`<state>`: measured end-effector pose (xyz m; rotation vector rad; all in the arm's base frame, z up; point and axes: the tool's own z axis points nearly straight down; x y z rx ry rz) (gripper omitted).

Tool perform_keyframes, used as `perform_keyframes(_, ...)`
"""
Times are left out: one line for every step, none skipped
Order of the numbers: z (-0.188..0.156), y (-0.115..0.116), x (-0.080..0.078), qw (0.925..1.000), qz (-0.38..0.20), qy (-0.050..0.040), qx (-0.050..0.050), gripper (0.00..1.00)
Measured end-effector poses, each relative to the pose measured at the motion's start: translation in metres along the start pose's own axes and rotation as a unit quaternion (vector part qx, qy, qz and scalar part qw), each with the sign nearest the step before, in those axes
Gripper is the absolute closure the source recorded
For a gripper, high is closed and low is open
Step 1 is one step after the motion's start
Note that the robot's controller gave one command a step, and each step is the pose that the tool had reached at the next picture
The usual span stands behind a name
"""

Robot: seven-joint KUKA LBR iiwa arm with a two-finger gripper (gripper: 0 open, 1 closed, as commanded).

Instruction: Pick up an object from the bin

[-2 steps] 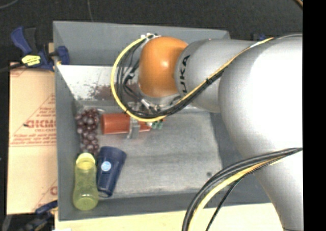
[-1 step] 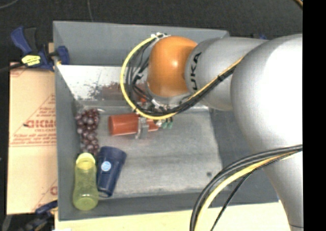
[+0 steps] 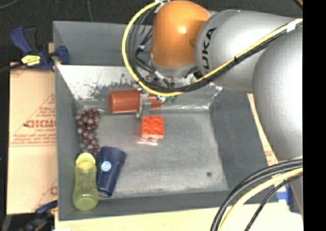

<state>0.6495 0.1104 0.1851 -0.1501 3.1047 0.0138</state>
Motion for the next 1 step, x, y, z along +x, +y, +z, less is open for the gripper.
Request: perform_keyframes(-0.0311, -0.0091, 0.0248, 0.9997, -0.022, 0.0069, 0.002, 1.00)
